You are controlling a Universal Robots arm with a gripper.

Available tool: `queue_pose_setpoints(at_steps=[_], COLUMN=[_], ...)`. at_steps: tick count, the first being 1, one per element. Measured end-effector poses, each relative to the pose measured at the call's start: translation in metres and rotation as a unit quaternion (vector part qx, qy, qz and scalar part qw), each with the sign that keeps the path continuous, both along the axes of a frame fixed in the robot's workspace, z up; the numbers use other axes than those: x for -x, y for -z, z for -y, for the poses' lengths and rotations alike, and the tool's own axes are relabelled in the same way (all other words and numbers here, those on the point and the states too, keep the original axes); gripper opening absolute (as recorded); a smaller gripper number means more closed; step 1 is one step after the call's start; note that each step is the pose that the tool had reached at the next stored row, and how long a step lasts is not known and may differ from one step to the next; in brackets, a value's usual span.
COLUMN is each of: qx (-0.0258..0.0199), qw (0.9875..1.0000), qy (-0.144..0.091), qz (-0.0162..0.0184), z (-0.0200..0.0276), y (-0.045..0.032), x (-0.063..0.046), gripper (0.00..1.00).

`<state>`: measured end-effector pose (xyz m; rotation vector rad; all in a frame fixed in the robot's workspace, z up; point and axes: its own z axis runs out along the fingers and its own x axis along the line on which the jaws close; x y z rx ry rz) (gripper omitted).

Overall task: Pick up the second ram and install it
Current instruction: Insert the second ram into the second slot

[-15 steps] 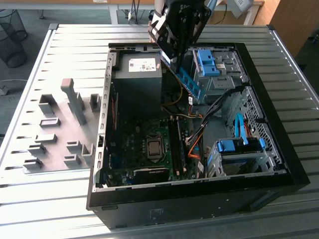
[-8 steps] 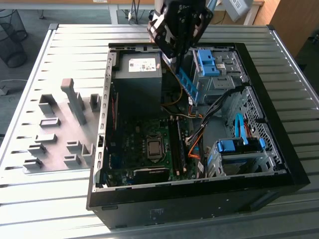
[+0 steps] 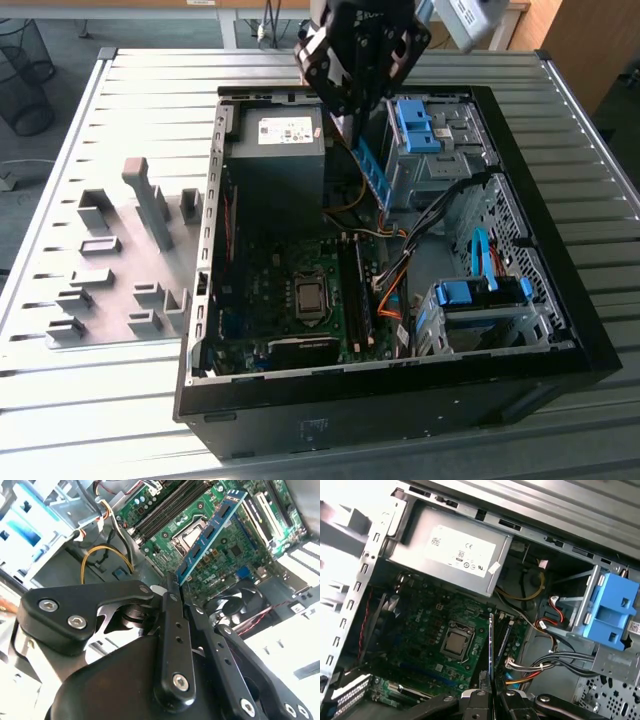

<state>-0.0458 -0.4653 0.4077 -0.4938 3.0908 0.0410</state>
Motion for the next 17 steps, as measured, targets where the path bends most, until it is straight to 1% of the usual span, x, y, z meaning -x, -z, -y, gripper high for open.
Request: queue_pose_setpoints(at_steps=[2,3,4,6,9,13,15,17], qx=[0.0000,0.0000,0.0000,0.0001,0.0001,0.0002,0.0003,0.0005], qw=[0.9999,0.9996,0.9994,0.9988,0.9977,0.9955,0.9938,0.9916], qy=[0.014,0.028,0.035,0.048,0.068,0.095,0.111,0.129], qz=[0.0000,0.0000,0.0000,0.0000,0.0000,0.0000,0.0001,0.0000], z=[0.0000,0.0000,0.0000,0.0000,0.0000,0.0000,0.0000,0.0000], y=[0.0003,0.0005,0.0007,0.0009,0.0013,0.0018,0.0023,0.0027], x=[0.0000,0.0000,0.0000,0.0000,0.0000,0.0000,0.0000,0.0000], gripper=[0.14,0.14,0.14,0.14,0.14,0.14,0.14,0.14])
